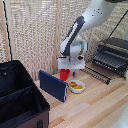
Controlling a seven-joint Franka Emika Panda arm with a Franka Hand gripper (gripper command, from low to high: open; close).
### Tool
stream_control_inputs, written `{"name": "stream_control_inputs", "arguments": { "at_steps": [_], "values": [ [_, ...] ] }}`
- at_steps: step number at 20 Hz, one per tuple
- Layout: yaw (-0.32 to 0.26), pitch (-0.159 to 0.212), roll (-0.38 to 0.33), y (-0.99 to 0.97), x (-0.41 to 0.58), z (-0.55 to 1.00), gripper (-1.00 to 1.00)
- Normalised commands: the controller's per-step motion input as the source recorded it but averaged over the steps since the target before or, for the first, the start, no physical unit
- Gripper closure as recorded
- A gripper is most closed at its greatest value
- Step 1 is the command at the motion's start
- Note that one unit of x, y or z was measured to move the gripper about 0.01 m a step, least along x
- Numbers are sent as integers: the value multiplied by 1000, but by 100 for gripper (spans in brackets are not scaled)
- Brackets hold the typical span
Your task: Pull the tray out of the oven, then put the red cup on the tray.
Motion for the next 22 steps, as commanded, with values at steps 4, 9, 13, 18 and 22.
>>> {"name": "stream_control_inputs", "arguments": {
  "at_steps": [4,9,13,18,22],
  "values": [
    [-145,-41,-26,99,541,331,100],
    [-239,-1,-95,91,402,720,100],
    [-215,72,-75,0,471,983,100],
    [-231,81,-81,-62,461,959,100],
    [-242,99,1,-369,221,770,100]
  ]
}}
